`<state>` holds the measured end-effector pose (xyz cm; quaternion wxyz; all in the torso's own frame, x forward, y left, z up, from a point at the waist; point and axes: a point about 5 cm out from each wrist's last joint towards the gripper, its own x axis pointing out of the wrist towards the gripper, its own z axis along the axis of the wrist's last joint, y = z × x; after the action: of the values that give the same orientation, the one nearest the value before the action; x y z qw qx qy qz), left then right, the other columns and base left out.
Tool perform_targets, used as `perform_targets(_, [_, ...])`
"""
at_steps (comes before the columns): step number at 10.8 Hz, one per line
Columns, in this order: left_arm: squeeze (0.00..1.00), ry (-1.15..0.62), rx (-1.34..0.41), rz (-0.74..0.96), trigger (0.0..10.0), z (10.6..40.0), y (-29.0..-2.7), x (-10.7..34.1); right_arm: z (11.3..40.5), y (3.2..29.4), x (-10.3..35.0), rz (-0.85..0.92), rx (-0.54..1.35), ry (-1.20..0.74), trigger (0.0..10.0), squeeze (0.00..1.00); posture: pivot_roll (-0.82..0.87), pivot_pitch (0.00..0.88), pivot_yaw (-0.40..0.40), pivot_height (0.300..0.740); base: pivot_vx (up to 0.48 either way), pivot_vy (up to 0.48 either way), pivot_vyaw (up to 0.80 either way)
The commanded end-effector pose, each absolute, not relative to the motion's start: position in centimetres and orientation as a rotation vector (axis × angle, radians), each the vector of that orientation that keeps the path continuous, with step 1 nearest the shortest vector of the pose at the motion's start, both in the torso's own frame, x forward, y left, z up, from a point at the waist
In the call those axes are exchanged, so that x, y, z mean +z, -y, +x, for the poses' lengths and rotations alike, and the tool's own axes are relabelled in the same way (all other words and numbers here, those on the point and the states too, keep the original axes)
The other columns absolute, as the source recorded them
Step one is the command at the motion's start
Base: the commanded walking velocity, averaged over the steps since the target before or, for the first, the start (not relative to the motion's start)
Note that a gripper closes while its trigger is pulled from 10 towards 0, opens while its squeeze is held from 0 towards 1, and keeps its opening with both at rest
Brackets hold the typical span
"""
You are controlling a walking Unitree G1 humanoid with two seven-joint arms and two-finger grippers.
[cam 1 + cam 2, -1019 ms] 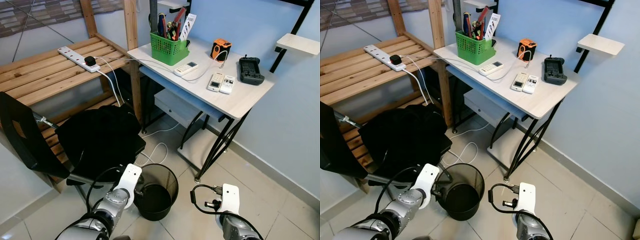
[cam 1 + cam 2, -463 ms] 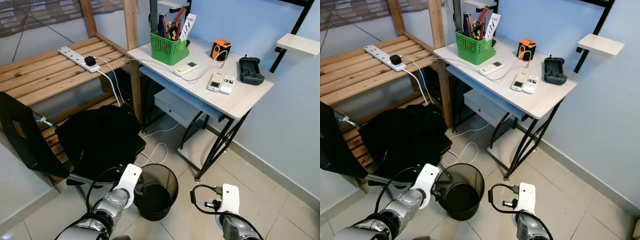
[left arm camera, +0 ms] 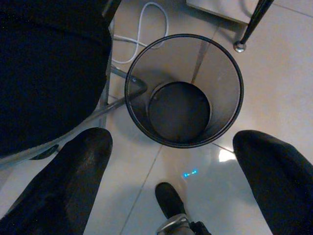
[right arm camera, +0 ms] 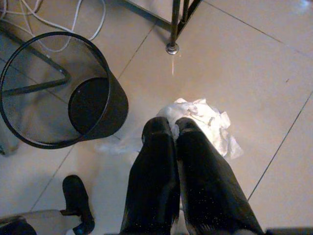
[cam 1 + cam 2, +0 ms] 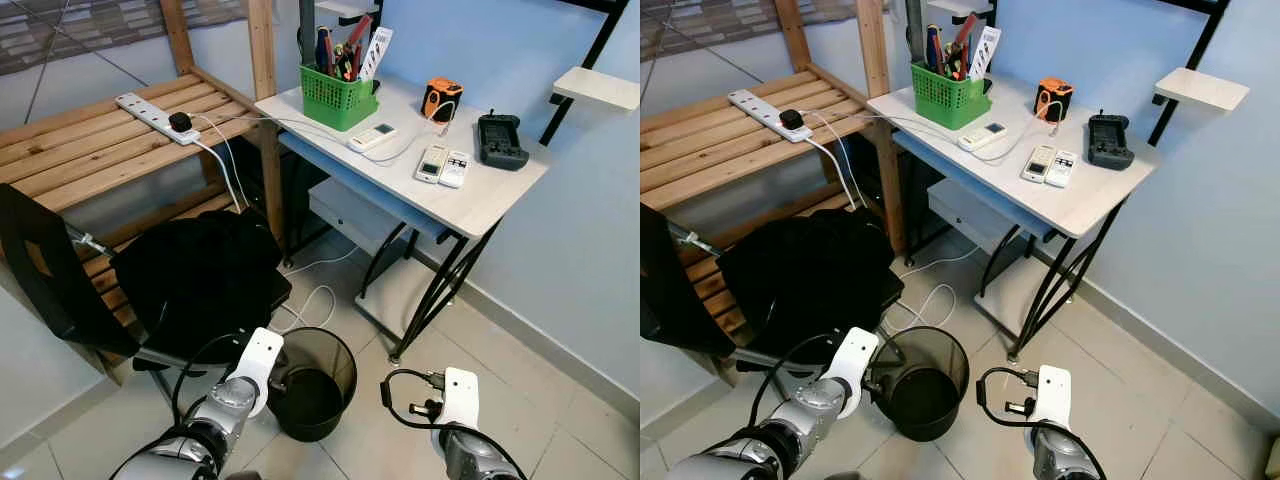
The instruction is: Clean up the room
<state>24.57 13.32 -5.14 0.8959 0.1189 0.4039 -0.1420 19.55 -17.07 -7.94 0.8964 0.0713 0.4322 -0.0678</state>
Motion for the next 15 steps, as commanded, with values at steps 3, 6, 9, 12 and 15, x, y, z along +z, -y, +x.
perform_targets(3, [0.00,-0.841,-0.300,0.250,10.0,24.3,-13.4,-5.3,19.7,17.2,-7.8,0.151,-0.142,-0.887,10.0,0.00,0.03,0.000,-0.001,0.740,0.000,0.000,0.00])
perform_targets(6, [0.00,-0.769,-0.290,0.258,10.0,25.3,-13.6,-4.5,20.4,16.8,-7.4,0.176,-0.129,-0.839,10.0,0.00,0.03,0.000,-0.003,0.740,0.000,0.000,0.00])
perform_targets(9, [0.00,-0.554,-0.316,0.243,10.0,28.1,-13.6,-1.7,22.3,16.9,-5.7,0.180,-0.089,-0.663,10.0,0.00,0.03,0.000,0.004,0.740,0.000,0.000,0.00])
perform_targets(12, [0.00,-0.281,-0.360,0.143,10.0,28.8,-14.2,2.1,21.4,16.7,-2.2,0.129,0.005,-0.392,10.0,0.00,0.03,0.000,0.002,0.740,0.000,0.000,0.00])
perform_targets(15, [0.00,-0.021,-0.460,0.155,10.0,28.3,-13.6,7.6,18.5,18.7,0.6,0.097,-0.007,-0.291,10.0,0.00,0.03,0.000,-0.006,0.740,0.000,0.000,0.00])
